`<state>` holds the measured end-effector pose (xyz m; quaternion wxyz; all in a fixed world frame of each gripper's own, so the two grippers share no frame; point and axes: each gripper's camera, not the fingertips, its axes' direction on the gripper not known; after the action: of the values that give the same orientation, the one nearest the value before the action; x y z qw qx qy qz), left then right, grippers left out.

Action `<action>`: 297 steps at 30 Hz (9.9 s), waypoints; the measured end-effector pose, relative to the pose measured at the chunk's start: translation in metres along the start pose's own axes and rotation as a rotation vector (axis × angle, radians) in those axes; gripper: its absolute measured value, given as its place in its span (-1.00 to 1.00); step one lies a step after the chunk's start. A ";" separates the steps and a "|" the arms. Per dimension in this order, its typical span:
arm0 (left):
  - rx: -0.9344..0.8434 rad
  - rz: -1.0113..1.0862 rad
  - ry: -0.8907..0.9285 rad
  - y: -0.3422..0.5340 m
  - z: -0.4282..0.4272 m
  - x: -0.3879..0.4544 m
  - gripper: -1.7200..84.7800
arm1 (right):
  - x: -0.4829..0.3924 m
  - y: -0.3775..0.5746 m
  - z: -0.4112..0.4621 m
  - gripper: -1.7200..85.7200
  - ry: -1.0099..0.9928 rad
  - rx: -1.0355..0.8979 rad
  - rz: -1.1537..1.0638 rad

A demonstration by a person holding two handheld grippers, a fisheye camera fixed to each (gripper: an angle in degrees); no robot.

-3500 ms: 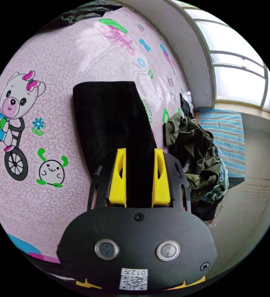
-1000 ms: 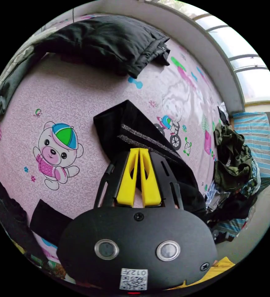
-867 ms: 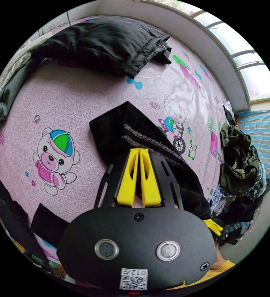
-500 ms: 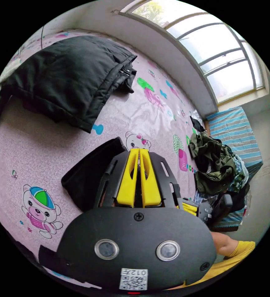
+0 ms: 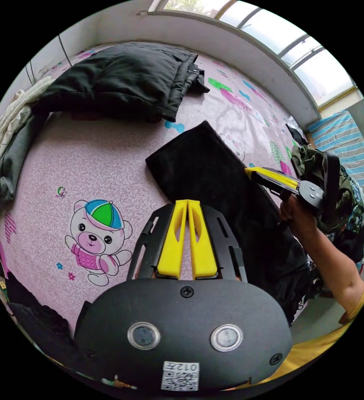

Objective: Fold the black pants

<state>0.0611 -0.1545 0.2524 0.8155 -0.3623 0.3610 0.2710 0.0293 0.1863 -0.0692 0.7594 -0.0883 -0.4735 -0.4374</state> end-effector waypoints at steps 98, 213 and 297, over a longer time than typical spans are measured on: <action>-0.483 0.848 0.362 0.475 0.773 0.509 -0.93 | 0.223 0.751 -0.565 -0.90 -0.065 -0.147 0.794; -0.295 0.300 0.023 0.485 0.098 -0.155 -0.96 | -0.477 0.352 -0.345 -0.95 -0.240 -0.410 -0.063; 0.236 -0.584 0.576 0.529 -0.329 -0.288 -0.95 | -0.166 1.037 -0.728 -0.91 -0.567 0.509 1.497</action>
<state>-0.6104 -0.1527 0.1130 0.7596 -0.4145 0.4849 -0.1267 1.2446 0.5078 -0.3014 0.6980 -0.3117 -0.5470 0.3412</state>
